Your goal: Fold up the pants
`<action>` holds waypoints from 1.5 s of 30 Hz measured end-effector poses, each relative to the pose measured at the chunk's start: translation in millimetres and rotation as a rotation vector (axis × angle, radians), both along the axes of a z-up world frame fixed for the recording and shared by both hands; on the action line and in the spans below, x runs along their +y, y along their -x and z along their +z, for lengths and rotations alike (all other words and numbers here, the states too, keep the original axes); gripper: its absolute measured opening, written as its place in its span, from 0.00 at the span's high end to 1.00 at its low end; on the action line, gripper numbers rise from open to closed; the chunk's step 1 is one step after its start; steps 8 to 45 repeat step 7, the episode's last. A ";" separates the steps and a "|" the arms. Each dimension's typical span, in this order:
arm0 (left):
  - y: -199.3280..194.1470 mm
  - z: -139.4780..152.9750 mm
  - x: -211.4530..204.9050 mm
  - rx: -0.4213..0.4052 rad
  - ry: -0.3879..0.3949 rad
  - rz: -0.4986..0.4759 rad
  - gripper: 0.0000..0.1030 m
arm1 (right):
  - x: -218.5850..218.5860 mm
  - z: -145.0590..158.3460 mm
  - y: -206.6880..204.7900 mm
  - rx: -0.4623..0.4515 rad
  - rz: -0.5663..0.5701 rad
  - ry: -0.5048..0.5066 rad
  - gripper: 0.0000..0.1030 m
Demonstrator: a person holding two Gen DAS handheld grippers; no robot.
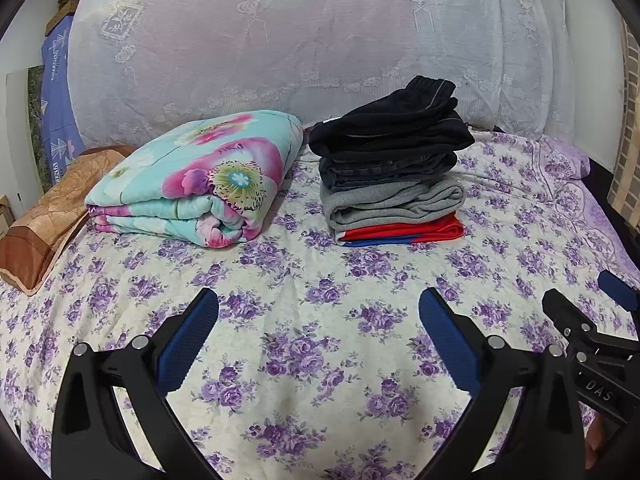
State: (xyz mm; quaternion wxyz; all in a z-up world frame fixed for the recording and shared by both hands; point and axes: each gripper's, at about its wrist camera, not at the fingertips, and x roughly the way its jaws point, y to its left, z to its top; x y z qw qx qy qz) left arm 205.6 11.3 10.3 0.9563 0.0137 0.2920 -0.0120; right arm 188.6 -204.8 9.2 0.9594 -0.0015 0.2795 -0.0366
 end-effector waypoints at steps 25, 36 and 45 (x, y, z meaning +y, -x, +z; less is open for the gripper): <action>-1.7 -1.4 0.2 0.014 0.003 -0.003 0.05 | -0.4 -0.2 -0.3 0.000 0.000 -0.002 0.04; -1.7 -1.4 0.2 0.014 0.003 -0.003 0.05 | -0.4 -0.2 -0.3 0.000 0.000 -0.002 0.04; -1.7 -1.4 0.2 0.014 0.003 -0.003 0.05 | -0.4 -0.2 -0.3 0.000 0.000 -0.002 0.04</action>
